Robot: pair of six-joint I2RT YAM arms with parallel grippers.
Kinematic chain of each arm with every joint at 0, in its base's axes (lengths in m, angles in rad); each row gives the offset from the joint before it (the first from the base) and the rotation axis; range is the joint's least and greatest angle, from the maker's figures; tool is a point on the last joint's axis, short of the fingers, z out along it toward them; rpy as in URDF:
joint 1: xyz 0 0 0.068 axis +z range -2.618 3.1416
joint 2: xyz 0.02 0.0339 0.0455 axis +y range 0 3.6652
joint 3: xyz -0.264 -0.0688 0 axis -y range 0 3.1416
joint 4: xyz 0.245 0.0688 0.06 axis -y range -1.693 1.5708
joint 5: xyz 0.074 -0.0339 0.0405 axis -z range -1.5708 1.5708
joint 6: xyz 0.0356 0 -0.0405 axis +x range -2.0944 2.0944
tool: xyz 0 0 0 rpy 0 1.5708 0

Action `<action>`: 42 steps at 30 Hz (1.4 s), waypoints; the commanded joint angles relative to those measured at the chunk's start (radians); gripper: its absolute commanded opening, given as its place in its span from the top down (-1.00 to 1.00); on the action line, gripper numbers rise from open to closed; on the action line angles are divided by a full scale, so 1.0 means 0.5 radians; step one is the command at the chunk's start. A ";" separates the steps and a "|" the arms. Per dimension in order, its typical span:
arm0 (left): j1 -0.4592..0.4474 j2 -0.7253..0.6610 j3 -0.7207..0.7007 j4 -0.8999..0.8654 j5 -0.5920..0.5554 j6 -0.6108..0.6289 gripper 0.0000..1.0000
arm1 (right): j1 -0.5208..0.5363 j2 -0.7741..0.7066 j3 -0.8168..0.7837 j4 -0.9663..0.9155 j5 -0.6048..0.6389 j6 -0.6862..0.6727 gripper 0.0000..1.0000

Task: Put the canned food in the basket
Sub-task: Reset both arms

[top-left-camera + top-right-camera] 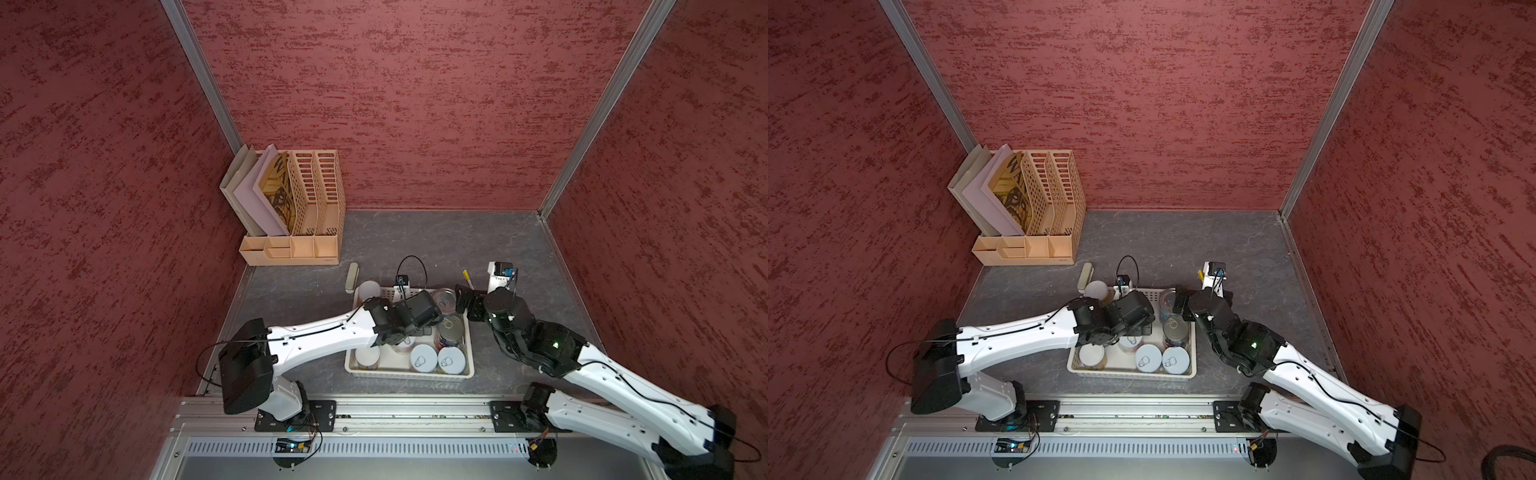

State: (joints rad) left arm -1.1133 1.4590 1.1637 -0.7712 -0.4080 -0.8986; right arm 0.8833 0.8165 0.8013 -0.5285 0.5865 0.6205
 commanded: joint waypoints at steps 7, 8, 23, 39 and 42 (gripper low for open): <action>0.274 -0.685 -0.043 0.258 -0.075 0.427 -0.99 | -0.093 -0.042 -0.025 0.049 0.099 -0.070 -0.97; 0.371 -0.738 -0.078 0.291 -0.031 0.438 -0.99 | -0.107 -0.015 -0.023 0.054 0.097 -0.075 -0.97; 1.605 -1.292 -1.020 1.092 -0.010 1.163 -0.99 | -0.150 0.234 -0.265 0.685 0.532 -0.659 -0.97; 2.058 -1.510 -1.992 2.201 0.041 1.447 -0.99 | -0.911 0.398 -0.832 1.897 0.399 -1.217 -0.97; 2.195 -1.414 -2.222 2.676 0.078 1.365 -0.99 | -1.050 0.501 -0.987 2.215 0.403 -1.215 -0.96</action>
State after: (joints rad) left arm -0.0666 0.7212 0.1272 0.3256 -0.3672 -0.2123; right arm 0.4114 1.0367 0.3588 0.4175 0.8078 0.0479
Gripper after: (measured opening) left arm 0.996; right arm 0.983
